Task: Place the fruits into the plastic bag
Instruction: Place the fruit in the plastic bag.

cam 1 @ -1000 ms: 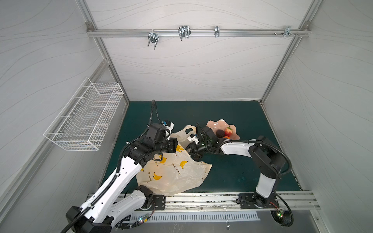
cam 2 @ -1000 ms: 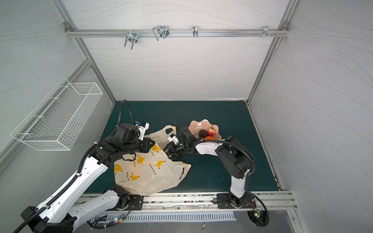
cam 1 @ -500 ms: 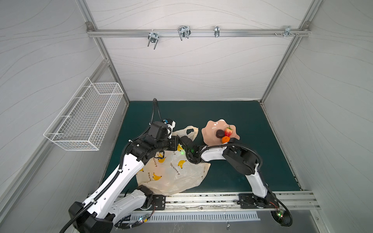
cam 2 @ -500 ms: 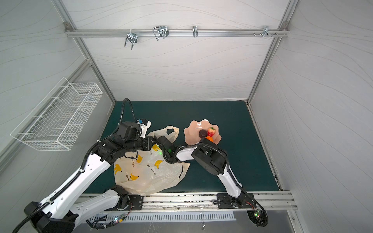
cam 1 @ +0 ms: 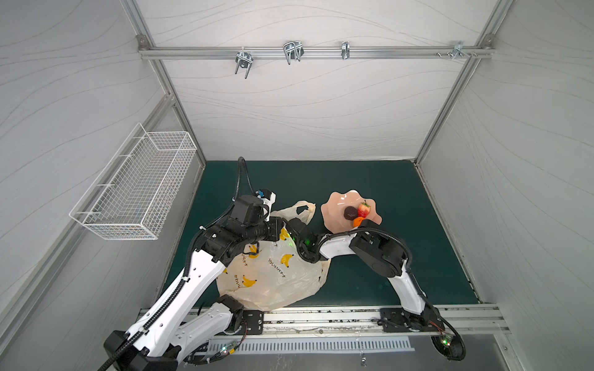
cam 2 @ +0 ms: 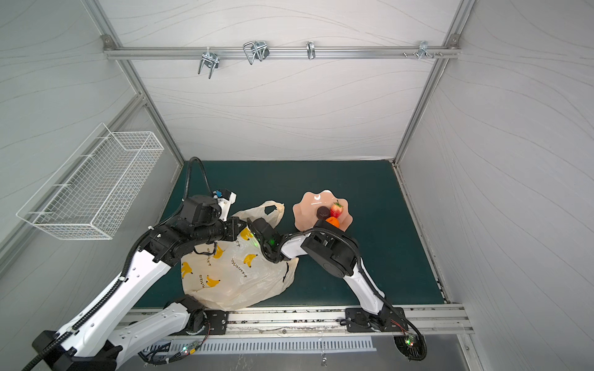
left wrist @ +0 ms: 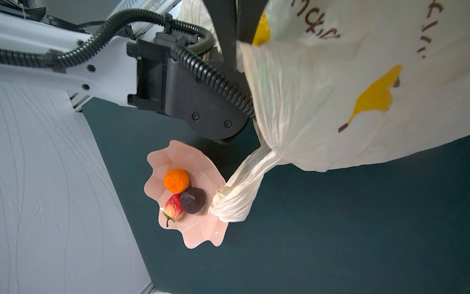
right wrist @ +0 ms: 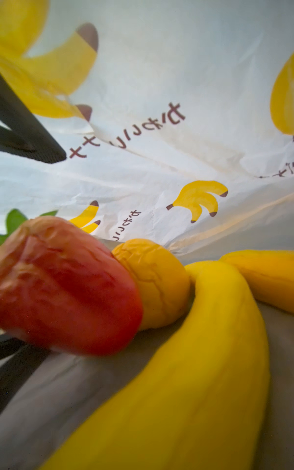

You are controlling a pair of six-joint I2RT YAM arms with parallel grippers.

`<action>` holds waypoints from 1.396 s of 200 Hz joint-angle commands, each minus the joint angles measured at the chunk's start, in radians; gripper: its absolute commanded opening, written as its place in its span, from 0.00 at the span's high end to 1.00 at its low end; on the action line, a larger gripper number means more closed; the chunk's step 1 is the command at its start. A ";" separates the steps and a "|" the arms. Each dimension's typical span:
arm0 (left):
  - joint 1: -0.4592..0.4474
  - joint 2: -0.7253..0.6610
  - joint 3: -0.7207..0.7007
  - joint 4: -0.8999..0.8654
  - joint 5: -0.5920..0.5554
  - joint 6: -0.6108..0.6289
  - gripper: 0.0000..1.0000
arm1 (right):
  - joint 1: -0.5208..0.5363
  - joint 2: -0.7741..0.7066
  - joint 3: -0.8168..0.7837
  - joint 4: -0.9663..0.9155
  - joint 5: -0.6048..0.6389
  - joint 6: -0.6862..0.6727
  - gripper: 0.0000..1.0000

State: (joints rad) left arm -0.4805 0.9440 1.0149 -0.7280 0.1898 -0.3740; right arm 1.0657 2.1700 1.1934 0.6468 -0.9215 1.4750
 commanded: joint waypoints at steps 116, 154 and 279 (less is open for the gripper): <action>0.002 -0.074 -0.035 -0.020 -0.085 -0.011 1.00 | -0.148 -0.302 -0.081 -0.456 -0.017 -0.257 0.01; 0.002 -0.078 -0.041 -0.014 -0.091 -0.017 1.00 | -0.201 -0.399 -0.101 -0.637 0.003 -0.363 0.01; 0.002 -0.067 -0.036 0.009 -0.047 -0.015 1.00 | -0.405 -0.656 0.028 -1.415 0.559 -0.898 0.01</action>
State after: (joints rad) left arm -0.4805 0.8780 0.9707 -0.7506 0.1307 -0.3820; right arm 0.7025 1.5581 1.1969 -0.5659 -0.5289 0.7265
